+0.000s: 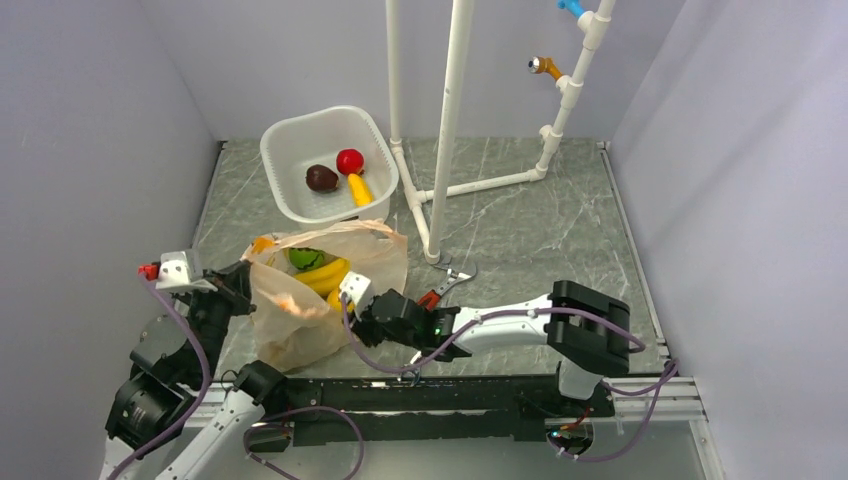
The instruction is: Take the fake fruits out of the plastic bag
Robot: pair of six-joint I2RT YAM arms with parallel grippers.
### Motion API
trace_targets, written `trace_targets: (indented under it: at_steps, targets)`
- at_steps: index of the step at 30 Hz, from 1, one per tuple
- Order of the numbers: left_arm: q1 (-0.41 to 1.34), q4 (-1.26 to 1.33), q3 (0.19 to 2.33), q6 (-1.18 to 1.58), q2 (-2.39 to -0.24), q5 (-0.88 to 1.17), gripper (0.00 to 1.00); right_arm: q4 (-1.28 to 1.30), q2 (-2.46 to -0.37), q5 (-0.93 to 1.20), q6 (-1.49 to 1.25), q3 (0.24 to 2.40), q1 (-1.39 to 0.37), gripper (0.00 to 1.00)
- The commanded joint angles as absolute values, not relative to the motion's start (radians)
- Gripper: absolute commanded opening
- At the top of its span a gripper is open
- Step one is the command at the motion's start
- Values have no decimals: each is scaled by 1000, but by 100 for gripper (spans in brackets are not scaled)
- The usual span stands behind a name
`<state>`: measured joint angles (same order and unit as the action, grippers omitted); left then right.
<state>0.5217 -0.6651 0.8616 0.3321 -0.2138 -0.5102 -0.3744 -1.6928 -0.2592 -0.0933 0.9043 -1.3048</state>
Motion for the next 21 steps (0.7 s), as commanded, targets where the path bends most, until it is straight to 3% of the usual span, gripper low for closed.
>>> trace_targets:
  at_steps: [1, 3, 14, 17, 21]
  targets:
    - [523, -832, 870, 411, -150, -401, 0, -354, -1599, 179, -187, 860, -1343, 47]
    - [523, -868, 846, 438, -108, -340, 0, -373, -1546, 250, -240, 839, -1340, 57]
    - [526, -952, 849, 522, -78, -201, 0, -330, -1354, 419, -324, 866, -1241, 77]
    - [526, -968, 854, 536, -71, -210, 0, -285, -1325, 282, -379, 905, -1220, 76]
    - [526, -958, 829, 554, -40, -211, 0, -166, -1402, 18, -421, 1011, -1218, 66]
